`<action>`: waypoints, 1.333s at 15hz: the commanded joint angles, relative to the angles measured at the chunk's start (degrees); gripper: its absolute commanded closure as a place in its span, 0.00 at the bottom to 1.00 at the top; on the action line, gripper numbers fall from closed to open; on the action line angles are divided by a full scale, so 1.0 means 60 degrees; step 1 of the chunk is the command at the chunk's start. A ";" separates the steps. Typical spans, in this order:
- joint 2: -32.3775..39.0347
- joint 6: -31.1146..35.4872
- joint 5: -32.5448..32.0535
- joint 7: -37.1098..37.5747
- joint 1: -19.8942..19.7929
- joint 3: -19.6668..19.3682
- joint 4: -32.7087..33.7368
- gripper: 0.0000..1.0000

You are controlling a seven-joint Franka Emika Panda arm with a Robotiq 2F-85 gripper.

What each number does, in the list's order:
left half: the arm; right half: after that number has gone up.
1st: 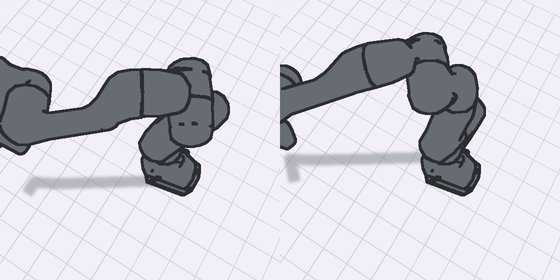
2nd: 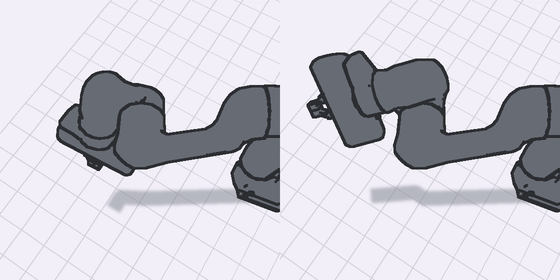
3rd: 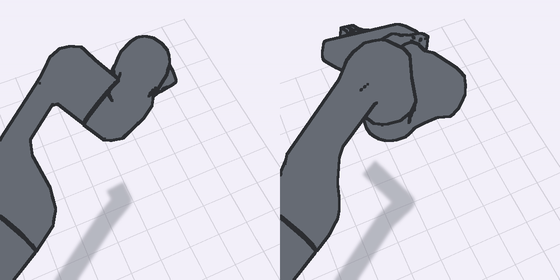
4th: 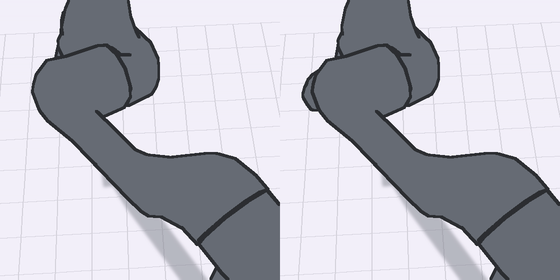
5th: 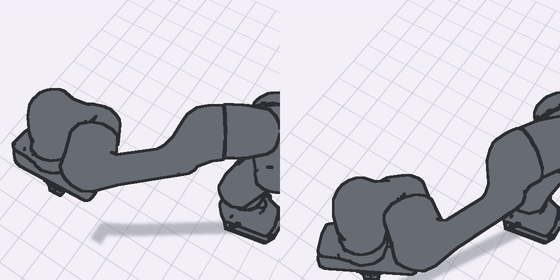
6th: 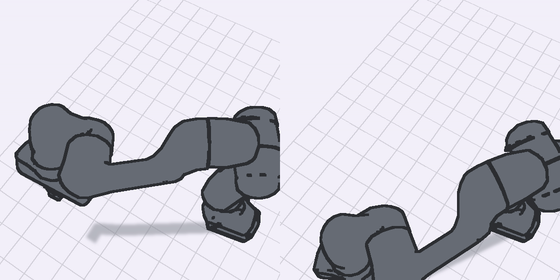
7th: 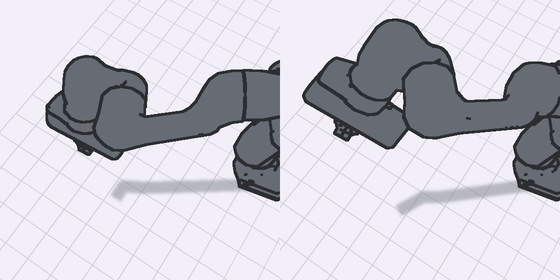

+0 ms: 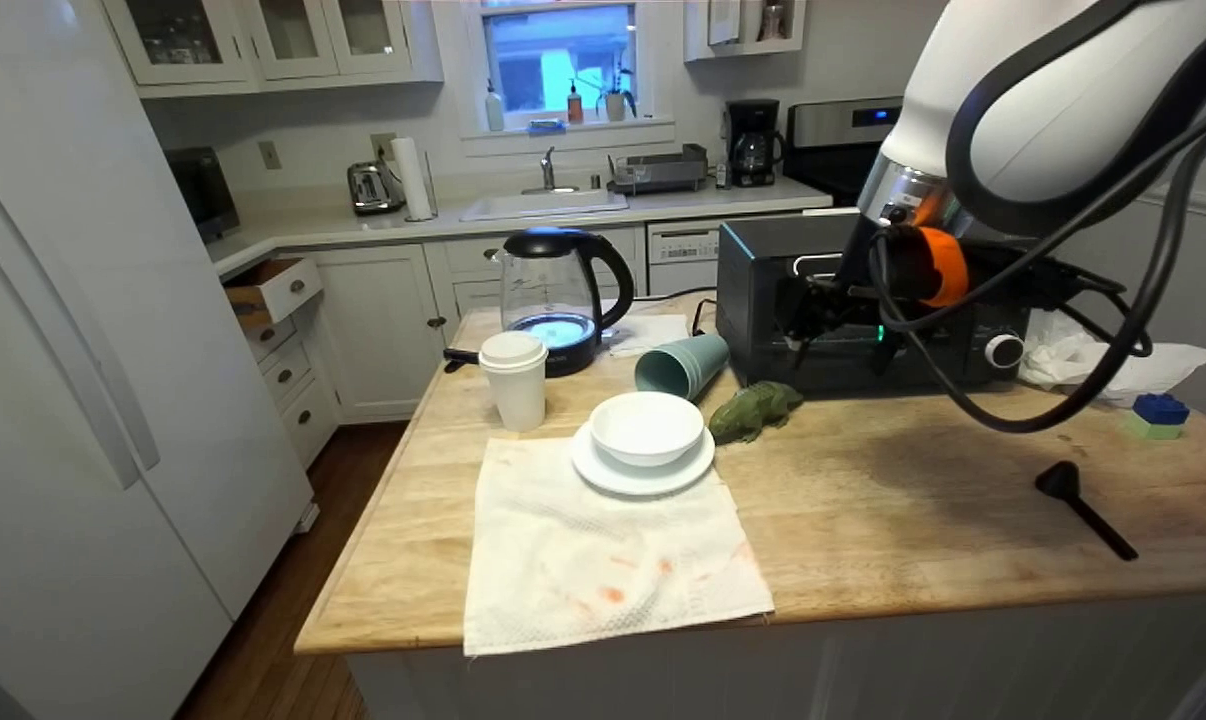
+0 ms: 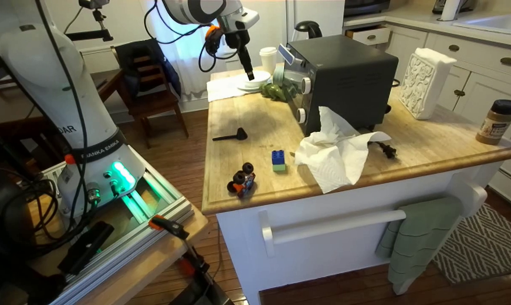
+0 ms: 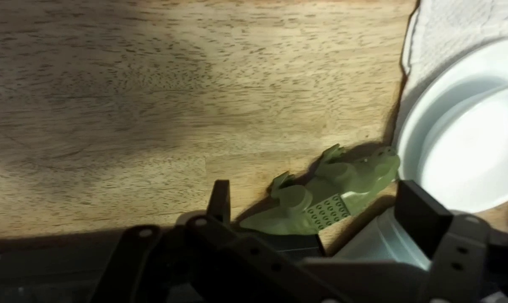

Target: Put the toy animal on top of the microwave

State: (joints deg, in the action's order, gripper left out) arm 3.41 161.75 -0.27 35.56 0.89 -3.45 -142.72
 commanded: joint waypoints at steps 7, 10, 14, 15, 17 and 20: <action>0.1548 -0.3192 -0.2220 0.6211 0.1433 -0.1148 0.2129 0.00; 0.1658 -0.3971 -0.1790 0.7474 0.1535 -0.0596 0.2411 0.00; 0.1897 -0.2779 -0.1454 0.8307 0.1417 -0.0128 0.2523 0.00; 0.2006 -0.2378 -0.1676 0.8790 0.1461 -0.0208 0.2538 0.00; 0.2277 -0.2034 -0.1812 0.9444 0.1522 -0.0334 0.2687 0.00; 0.2716 -0.1724 -0.2203 1.0485 0.1730 -0.0674 0.2984 0.00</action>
State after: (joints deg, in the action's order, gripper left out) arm 16.19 149.46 -10.98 91.96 10.07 -5.73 -127.75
